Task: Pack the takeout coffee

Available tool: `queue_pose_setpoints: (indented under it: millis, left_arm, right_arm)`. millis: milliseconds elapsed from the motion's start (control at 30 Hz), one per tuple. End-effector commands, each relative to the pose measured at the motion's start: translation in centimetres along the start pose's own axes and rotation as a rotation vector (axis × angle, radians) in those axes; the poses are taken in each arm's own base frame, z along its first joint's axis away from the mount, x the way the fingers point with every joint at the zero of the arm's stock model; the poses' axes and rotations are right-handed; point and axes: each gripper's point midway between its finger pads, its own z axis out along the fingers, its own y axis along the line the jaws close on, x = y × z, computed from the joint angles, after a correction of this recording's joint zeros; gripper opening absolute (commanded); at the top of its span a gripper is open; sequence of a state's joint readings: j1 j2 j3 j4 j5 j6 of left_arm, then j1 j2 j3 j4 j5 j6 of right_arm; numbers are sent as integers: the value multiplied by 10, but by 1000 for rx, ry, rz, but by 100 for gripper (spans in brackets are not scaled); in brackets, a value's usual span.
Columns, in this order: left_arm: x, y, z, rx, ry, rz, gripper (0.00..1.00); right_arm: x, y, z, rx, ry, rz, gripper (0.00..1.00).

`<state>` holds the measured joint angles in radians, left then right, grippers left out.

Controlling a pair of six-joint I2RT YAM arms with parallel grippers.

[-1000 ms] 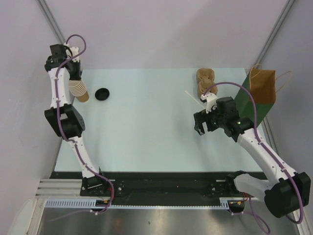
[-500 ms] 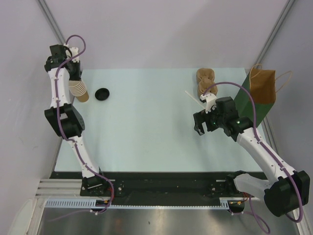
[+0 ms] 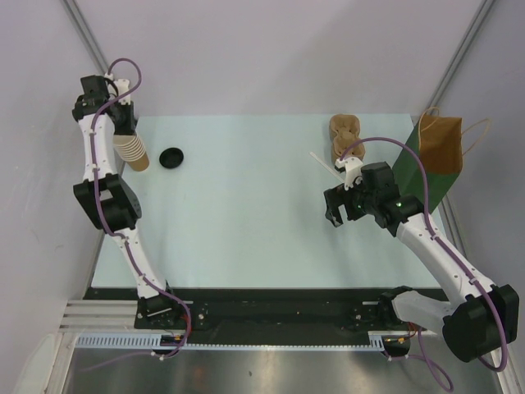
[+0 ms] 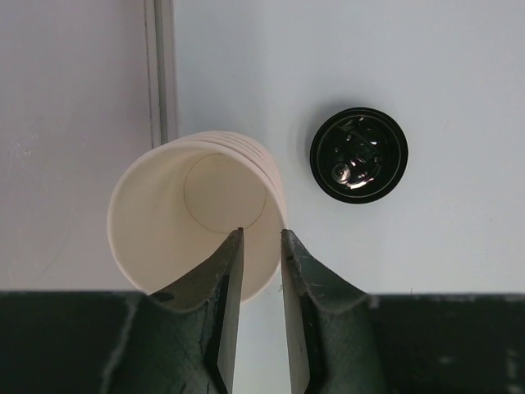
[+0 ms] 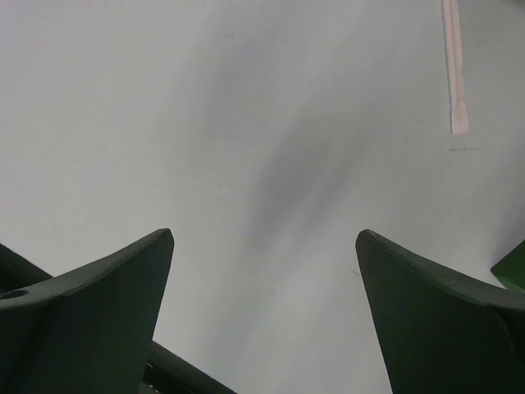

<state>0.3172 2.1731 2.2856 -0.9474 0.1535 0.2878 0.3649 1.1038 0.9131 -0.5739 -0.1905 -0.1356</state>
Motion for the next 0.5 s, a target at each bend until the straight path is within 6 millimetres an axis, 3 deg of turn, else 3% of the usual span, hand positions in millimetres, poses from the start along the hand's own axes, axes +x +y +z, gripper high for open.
queue_pose_setpoints:
  millis: [0,267,467]
  left_arm:
    - [-21,0,-18,21,-74,-10,29]
    - [-33,3,-26,12,-126,-24,29]
    - [-30,1,-24,24,-119,-27,29]
  right_arm:
    - [-3,-1,2,3,-11,-1,100]
    - [-1,1,3,-6,-3,5,100]
    - [-1,1,3,-7,-3,4,100]
